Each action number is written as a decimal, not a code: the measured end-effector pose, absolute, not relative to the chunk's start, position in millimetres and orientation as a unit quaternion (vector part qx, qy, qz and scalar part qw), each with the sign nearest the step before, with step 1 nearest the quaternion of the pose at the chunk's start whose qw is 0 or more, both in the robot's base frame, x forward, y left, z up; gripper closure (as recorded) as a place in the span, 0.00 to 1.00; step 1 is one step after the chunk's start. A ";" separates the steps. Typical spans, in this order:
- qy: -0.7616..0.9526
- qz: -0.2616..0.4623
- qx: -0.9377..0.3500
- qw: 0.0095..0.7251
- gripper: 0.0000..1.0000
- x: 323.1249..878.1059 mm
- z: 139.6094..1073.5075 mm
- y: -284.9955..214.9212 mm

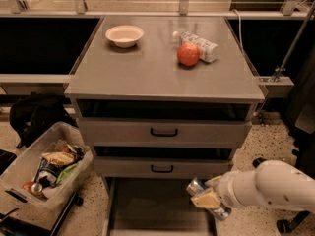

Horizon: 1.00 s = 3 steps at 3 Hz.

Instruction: Place redbull can into bottom drawer

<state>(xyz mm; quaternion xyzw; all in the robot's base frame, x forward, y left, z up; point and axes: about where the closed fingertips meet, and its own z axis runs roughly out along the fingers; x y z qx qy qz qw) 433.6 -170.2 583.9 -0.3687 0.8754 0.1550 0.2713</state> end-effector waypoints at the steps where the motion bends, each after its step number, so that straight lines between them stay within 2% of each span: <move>1: 0.872 0.204 -0.366 0.252 1.00 458.7 548.7 -141.8; 2: 0.872 0.209 -0.365 0.250 1.00 457.9 543.8 -139.4; 3: 0.853 0.245 -0.372 0.273 1.00 463.2 547.8 -139.5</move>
Offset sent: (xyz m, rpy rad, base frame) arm 0.0212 0.0240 -0.0298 0.0632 0.0583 0.0246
